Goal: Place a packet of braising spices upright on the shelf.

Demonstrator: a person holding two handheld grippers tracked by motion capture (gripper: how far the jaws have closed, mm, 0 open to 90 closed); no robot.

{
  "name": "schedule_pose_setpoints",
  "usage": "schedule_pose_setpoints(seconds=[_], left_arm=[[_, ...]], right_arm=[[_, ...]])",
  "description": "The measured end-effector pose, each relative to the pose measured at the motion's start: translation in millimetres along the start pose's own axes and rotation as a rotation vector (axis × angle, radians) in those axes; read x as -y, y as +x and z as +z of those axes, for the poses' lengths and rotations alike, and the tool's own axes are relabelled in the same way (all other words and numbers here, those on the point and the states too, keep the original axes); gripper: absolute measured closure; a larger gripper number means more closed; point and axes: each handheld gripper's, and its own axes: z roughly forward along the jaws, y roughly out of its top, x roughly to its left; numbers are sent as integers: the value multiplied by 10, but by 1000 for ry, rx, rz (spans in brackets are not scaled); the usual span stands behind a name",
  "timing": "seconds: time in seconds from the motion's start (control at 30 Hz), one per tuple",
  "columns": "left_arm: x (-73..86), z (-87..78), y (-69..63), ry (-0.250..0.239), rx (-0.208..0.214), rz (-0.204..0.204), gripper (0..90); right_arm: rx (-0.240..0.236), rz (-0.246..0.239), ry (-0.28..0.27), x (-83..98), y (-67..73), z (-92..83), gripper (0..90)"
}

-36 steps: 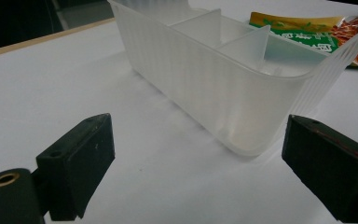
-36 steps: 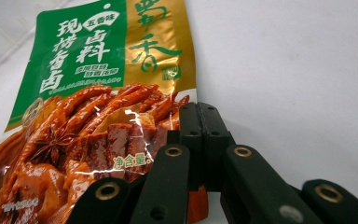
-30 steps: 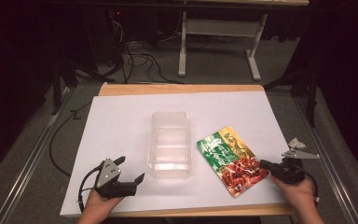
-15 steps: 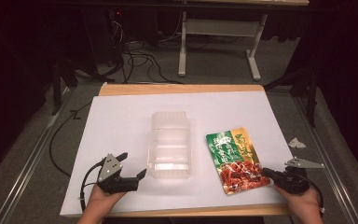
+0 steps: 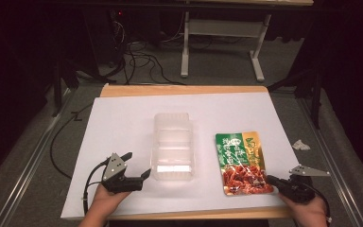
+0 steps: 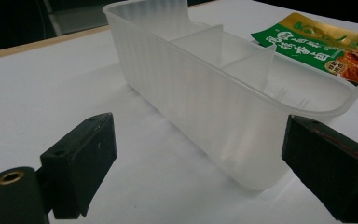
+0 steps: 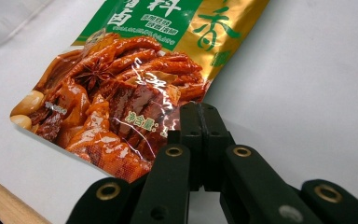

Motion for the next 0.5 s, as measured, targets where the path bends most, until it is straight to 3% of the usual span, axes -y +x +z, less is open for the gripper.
schedule_pose_setpoints(seconds=[0.1,0.17,0.27,0.5], left_arm=[[4,-9,-3,7,-1,3,106],[8,-18,-9,10,-3,8,107],[22,-42,-24,15,-4,17,106],[94,-180,-17,20,-27,13,103]], right_arm=[[0,-2,-9,-6,-20,-9,883],[21,0,-31,-23,-36,-29,869],[10,15,-74,-64,-81,-53,808],[6,42,-123,-229,-160,50,692]])
